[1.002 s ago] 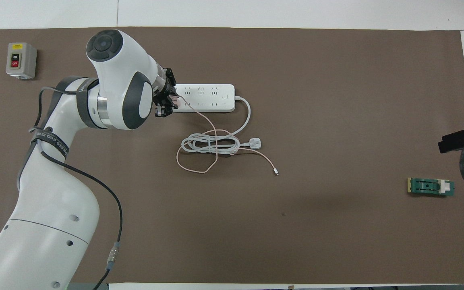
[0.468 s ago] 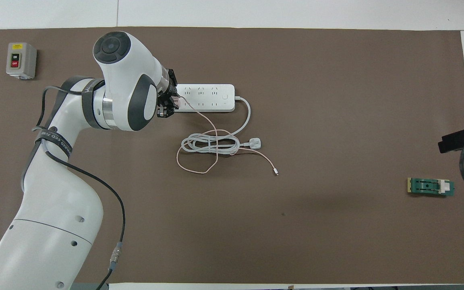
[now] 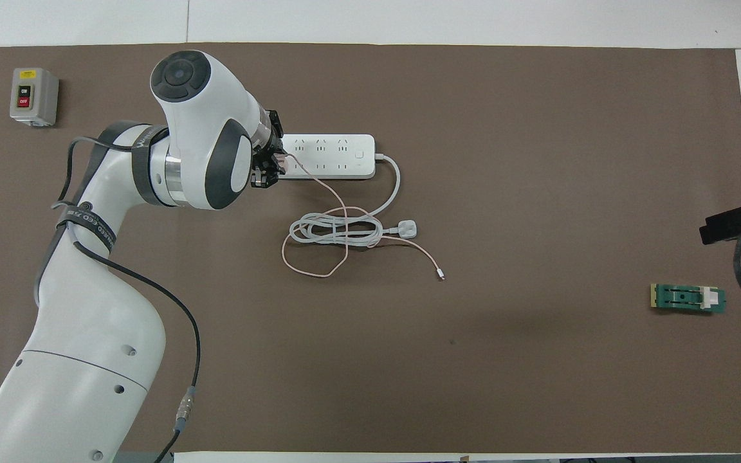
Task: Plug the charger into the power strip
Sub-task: 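Push the charger into the end socket with the left gripper, then open the left gripper and lift it away from the charger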
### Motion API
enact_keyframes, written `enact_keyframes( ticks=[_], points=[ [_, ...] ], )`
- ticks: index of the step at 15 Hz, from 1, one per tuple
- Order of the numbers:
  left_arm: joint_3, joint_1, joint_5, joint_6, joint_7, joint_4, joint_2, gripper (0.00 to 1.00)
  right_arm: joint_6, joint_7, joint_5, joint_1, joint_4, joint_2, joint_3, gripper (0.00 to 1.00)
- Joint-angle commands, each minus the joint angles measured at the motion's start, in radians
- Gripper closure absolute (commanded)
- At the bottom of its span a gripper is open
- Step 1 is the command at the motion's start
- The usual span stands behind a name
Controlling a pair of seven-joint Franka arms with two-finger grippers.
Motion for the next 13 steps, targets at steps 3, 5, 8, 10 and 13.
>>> enact_keyframes(
  ticks=[3, 5, 8, 10, 13],
  points=[
    [0.024, 0.004, 0.034, 0.008, 0.005, 0.030, 0.005, 0.00, -0.015, -0.019, -0.015, -0.001, -0.009, -0.016, 0.001, 0.00],
    [0.074, 0.001, 0.044, -0.049, 0.019, 0.056, -0.028, 0.00, -0.013, -0.019, -0.016, 0.001, -0.009, -0.016, -0.001, 0.00],
    [0.132, 0.003, 0.054, -0.072, 0.108, 0.101, -0.051, 0.00, -0.015, -0.019, -0.016, -0.001, -0.009, -0.016, 0.001, 0.00],
    [0.172, 0.001, 0.068, -0.073, 0.259, 0.102, -0.065, 0.00, -0.015, -0.019, -0.016, 0.001, -0.009, -0.016, -0.001, 0.00],
    [0.227, 0.007, 0.071, -0.073, 0.528, 0.102, -0.098, 0.00, -0.013, -0.019, -0.015, -0.001, -0.009, -0.016, -0.001, 0.00]
  ],
)
